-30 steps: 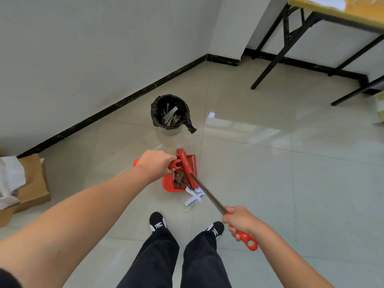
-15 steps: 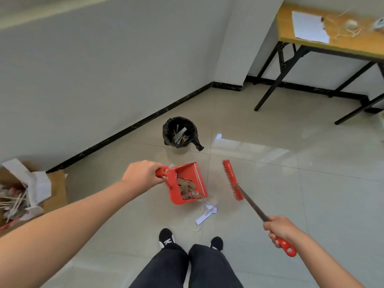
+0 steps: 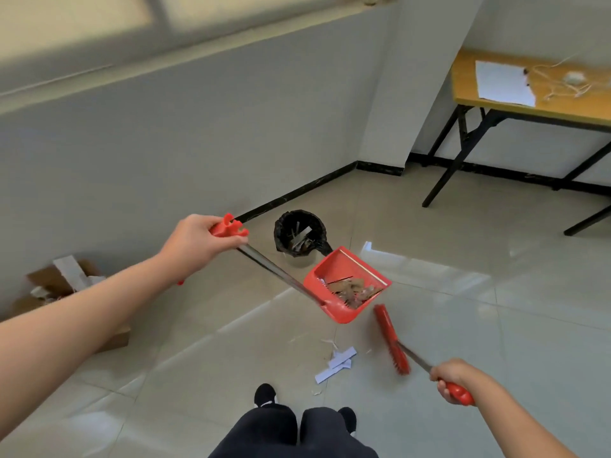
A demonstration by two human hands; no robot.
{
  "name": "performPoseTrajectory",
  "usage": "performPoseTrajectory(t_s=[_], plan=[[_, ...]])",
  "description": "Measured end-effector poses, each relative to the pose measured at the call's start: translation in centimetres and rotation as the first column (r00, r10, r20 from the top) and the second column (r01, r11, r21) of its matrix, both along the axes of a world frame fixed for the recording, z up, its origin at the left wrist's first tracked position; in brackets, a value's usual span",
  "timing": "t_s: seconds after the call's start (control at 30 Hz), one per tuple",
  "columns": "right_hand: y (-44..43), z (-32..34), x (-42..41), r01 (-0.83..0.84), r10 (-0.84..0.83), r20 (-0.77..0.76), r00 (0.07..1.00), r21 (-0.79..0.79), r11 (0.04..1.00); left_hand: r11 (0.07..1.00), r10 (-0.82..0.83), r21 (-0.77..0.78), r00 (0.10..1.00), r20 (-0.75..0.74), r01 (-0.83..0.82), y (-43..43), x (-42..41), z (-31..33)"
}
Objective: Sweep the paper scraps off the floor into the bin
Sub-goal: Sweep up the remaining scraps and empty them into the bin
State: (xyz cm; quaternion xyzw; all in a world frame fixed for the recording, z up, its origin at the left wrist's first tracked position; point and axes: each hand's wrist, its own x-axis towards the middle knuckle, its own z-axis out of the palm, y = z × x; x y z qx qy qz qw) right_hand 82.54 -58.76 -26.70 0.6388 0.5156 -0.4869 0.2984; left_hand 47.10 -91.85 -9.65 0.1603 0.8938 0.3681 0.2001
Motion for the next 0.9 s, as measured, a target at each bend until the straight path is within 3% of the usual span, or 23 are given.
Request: performPoseTrajectory(t_s=[0.2,0.37,0.6,0.9], plan=[[0.7,0.3,-0.9,-0.095,0.098,0.036,0.995,-0.073,0.993,0.948,0.256,0.158,0.958,0.127,-0.275,-1.9,-0.3,0.1],[0.8,1.4,-2.6,-0.160,0.161,0.024,0.987,-0.057,0.986,0.774,0.450,0.297,0.816,0.362,-0.559,-2.8,-0.3,-3.8],[0.5,1.9,-5.3,-0.258,0.259,0.030,0.965,-0.030,0.966,0.497,0.599,0.200,0.501,0.624,-0.844,-3.6,1.5,-9.6],[-1.2,0.7,-8.3,-0.330,0.329,0.055,0.943,0.012,0.944,0.227,0.592,0.107,0.225,0.774,-0.968,-6.6,1.4,-13.3]])
